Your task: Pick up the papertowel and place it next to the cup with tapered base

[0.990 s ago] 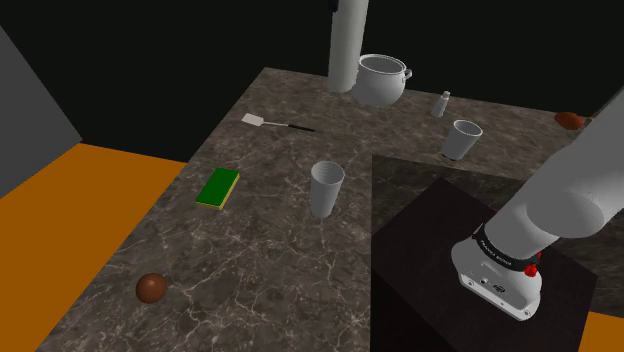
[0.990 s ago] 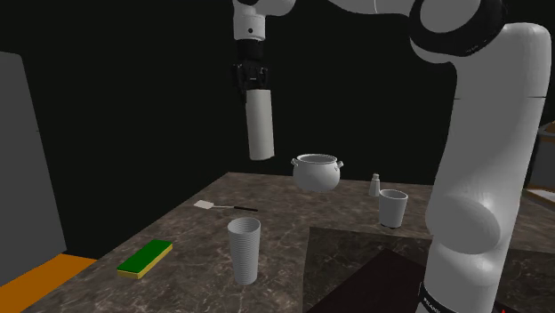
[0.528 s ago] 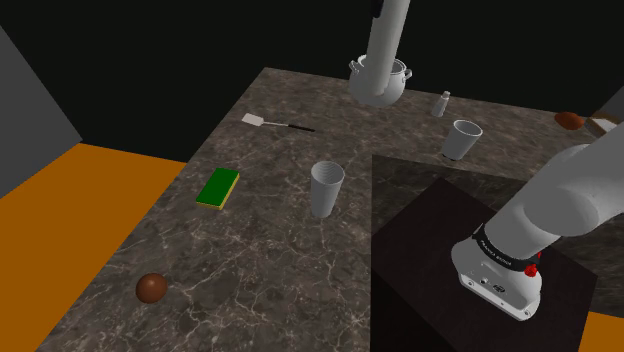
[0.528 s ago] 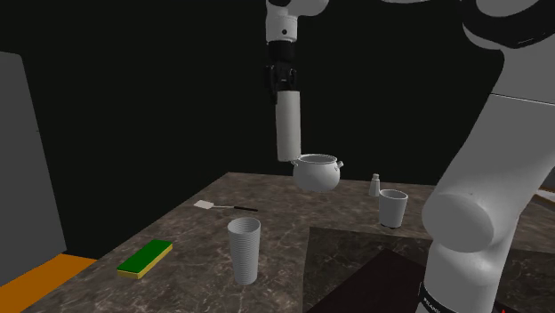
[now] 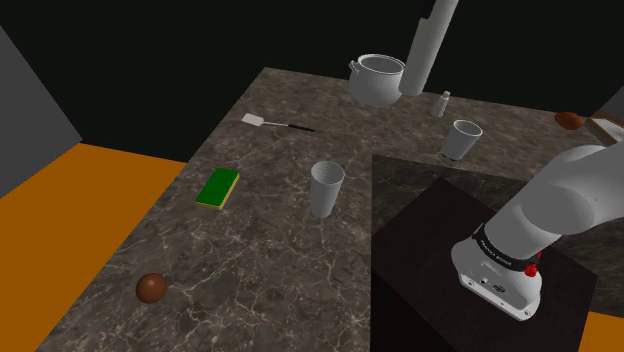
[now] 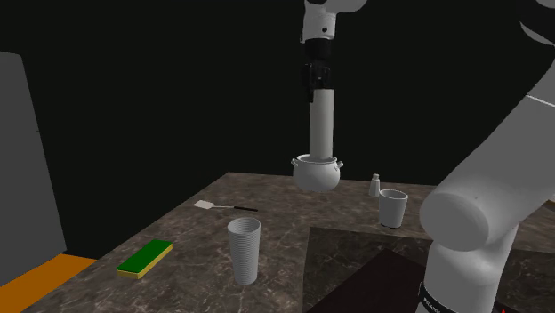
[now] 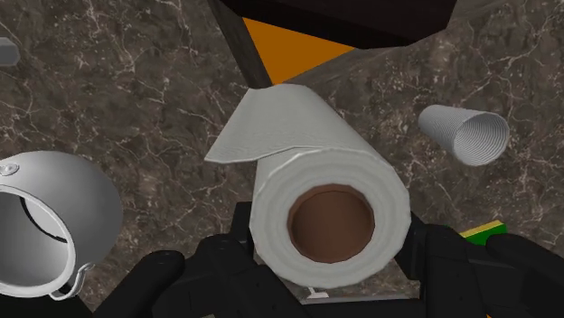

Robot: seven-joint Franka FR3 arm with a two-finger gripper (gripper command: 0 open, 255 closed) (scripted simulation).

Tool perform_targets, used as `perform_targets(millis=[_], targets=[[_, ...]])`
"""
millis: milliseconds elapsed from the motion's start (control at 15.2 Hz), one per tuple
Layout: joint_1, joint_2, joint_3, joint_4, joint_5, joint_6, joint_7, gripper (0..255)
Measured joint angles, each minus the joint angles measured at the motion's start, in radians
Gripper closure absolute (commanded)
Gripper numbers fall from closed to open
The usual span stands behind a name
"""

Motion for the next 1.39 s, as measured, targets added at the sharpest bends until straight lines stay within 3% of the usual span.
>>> perform_targets(millis=[396,1386], targets=[[-0.035,-0.126,-0.105,-0.114,-0.041,-0.009,-0.133,255],[-0.121,-0.286,-0.379,-0.165,-0.208,-0.082,-0.468,255]])
